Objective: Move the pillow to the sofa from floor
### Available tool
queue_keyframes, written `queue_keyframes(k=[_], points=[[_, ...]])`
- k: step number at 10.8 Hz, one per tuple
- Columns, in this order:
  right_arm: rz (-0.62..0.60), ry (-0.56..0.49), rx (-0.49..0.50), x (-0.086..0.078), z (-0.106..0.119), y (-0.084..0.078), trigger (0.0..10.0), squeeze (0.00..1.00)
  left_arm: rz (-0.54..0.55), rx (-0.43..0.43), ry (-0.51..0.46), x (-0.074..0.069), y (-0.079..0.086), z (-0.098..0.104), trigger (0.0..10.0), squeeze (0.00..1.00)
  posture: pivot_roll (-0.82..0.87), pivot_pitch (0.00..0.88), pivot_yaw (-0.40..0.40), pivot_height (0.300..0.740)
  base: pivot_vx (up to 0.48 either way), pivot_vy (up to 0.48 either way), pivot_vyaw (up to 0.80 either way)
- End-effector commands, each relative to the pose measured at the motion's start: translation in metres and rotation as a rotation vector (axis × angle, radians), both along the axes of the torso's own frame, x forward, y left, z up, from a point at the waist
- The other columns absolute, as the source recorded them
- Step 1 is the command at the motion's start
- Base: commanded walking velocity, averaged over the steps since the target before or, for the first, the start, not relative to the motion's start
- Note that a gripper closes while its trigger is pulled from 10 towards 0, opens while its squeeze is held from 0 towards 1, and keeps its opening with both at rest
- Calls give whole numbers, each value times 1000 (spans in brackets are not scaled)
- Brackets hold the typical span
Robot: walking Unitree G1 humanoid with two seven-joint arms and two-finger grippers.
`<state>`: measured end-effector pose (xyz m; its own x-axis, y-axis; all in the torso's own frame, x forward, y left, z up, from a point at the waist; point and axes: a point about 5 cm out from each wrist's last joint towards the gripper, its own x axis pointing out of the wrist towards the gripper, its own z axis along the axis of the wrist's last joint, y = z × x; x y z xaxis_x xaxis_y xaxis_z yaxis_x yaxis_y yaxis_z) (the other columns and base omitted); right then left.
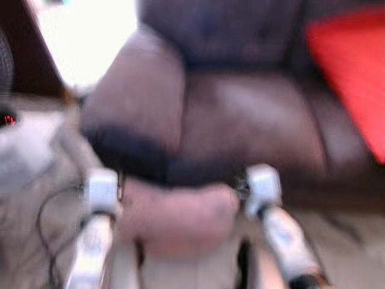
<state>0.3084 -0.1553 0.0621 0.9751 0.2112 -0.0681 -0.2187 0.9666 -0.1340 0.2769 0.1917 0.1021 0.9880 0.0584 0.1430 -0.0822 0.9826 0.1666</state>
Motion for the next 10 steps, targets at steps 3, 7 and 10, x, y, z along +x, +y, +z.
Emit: queue_keyframes(k=[3,7,10], points=[[15,27,23,0,-4,8,10000,0,20,7,22,-3,7,-4,10000,0,112,138,-48,472,160,0,0],[18,21,8,0,-4,9,10000,0,17,7,17,-3,7,-3,10000,0,110,136,-47,472,264,0,0],[15,26,27,0,-5,10,10000,0,20,8,17,-3,7,-3,10000,0,112,135,-46,472,294,0,202]])
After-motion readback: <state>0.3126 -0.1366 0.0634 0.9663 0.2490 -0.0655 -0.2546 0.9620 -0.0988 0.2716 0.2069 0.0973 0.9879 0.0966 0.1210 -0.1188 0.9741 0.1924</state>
